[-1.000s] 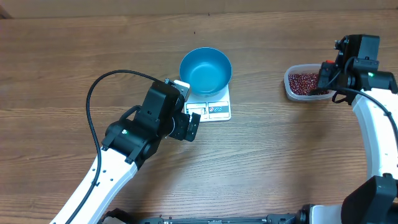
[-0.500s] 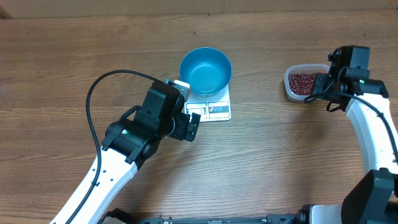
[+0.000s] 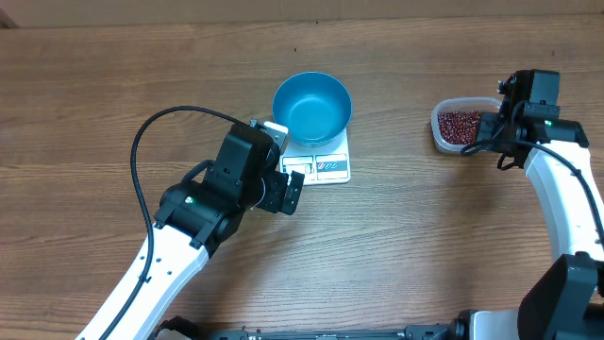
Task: Scoop item into bowl and weigh 150g on scale
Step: 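Lower the red cup into the beans with the right gripper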
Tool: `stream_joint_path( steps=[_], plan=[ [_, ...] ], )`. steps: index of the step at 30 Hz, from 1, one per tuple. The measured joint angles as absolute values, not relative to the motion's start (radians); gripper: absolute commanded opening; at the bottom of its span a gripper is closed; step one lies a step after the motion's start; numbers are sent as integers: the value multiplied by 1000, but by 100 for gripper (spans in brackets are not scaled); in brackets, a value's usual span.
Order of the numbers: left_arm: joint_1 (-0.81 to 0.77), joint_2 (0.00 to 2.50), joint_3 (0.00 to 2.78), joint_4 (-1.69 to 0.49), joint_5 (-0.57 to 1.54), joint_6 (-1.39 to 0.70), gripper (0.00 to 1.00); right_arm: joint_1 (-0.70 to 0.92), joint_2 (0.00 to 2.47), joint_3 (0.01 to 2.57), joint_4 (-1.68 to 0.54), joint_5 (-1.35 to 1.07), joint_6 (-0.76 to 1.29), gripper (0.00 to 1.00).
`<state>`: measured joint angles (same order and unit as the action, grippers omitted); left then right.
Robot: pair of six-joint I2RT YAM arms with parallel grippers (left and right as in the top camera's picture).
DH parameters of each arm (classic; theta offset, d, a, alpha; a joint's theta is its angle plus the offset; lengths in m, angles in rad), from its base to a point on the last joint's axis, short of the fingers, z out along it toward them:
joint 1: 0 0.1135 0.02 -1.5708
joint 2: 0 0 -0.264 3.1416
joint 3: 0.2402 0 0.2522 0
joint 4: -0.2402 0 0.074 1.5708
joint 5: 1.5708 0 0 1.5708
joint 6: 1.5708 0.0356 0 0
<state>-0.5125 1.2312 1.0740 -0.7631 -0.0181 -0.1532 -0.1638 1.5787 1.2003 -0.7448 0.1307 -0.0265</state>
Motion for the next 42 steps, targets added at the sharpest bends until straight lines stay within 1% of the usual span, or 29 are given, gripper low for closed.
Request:
stream_joint_path(
  steps=[8, 16, 42],
  plan=[
    [-513, 1231, 1074, -763, -18, -153, 100, -164, 1589, 1200, -754, 139, -27, 4],
    [-513, 1231, 1074, -763, -18, -153, 100, -164, 1657, 1200, -754, 129, -27, 4],
    [-513, 1231, 1074, -763, -18, -153, 99, -164, 1695, 1192, -772, 52, -27, 4]
  ],
)
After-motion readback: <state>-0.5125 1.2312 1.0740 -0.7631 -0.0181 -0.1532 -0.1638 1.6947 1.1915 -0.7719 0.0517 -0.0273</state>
